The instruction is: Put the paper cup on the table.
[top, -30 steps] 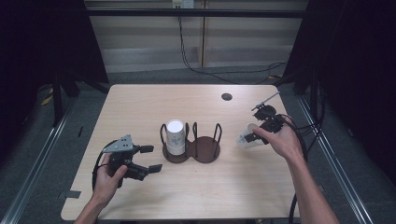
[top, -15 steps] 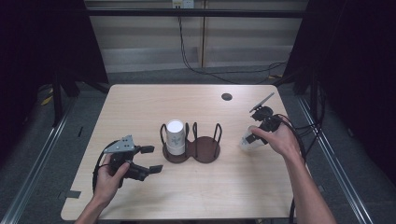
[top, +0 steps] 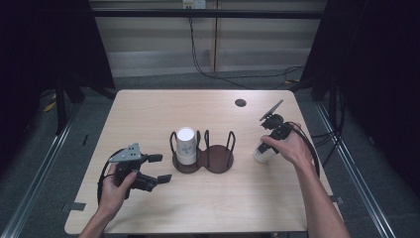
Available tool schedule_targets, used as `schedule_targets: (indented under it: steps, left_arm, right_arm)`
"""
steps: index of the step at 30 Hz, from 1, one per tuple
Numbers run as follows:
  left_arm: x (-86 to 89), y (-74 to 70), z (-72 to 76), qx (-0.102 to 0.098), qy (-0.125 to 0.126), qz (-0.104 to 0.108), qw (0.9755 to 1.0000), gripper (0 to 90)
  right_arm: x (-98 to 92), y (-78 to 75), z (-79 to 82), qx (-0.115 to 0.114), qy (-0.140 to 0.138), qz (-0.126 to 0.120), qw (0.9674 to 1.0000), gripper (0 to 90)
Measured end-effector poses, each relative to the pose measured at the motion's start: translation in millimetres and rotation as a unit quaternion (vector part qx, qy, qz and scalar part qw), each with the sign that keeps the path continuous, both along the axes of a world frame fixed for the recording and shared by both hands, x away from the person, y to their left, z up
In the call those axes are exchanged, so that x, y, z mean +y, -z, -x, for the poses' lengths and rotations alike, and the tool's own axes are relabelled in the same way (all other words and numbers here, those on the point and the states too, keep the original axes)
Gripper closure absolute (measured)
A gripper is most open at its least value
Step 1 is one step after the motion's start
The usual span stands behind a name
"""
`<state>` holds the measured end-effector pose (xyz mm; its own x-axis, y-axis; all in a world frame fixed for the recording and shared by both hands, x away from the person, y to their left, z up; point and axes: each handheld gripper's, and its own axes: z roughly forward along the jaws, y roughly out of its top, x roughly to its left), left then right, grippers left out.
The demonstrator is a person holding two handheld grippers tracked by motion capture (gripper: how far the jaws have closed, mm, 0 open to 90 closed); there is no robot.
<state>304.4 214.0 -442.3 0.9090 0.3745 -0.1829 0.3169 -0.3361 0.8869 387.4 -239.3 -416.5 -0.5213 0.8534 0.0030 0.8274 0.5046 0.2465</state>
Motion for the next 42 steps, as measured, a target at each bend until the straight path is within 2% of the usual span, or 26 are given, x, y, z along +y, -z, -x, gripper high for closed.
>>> schedule_targets:
  steps: [7, 11, 13, 16, 23, 27, 32, 37, 41, 42]
  left_arm:
    - [-1.0, 0.1, 1.0, -0.001, 0.006, -0.004, 1.0000, 15.8]
    - [0.4, -0.3, 0.8, 0.000, 0.002, 0.001, 1.0000, 15.8]
    - [0.9, -0.5, 0.7, -0.001, 0.000, 0.002, 1.0000, 15.8]
    - [0.2, 0.1, 0.1, -0.001, 0.001, -0.001, 1.0000, 15.8]
    - [-1.2, 0.5, 0.6, 0.000, 0.003, 0.000, 1.0000, 15.8]
    - [-1.5, 0.6, 0.9, 0.000, 0.005, -0.001, 1.0000, 15.8]
    - [-2.2, 1.0, 1.1, 0.001, 0.005, -0.002, 1.0000, 15.8]
    - [-2.7, 1.5, 0.8, 0.002, 0.004, -0.007, 1.0000, 15.9]
    - [-3.5, 1.7, 1.1, 0.000, 0.006, -0.012, 0.9999, 16.0]
    - [-3.9, 1.9, 1.4, 0.003, 0.006, -0.009, 0.9999, 16.0]
  right_arm:
    - [7.4, 3.7, -1.9, -0.011, -0.006, -0.002, 0.9999, 19.2]
    - [7.4, 5.1, -1.4, -0.021, 0.000, -0.014, 0.9997, 13.5]
    - [6.2, 6.5, -0.7, -0.026, -0.003, -0.018, 0.9995, 14.9]
    - [3.9, 8.4, 0.8, -0.037, 0.007, -0.028, 0.9989, 14.3]
    - [-0.5, 4.2, 2.7, -0.061, 0.020, -0.061, 0.9961, 14.1]
    - [-2.0, 2.0, 3.8, -0.078, 0.024, -0.068, 0.9943, 14.3]
    - [-3.8, -3.0, 6.7, -0.106, 0.032, -0.100, 0.9888, 14.3]
    - [-6.9, -10.4, 13.3, -0.141, 0.042, -0.138, 0.9793, 14.4]
    - [-6.1, -15.3, 20.9, -0.167, 0.043, -0.149, 0.9736, 14.5]
    - [-5.8, -16.7, 22.8, -0.172, 0.043, -0.148, 0.9730, 14.5]
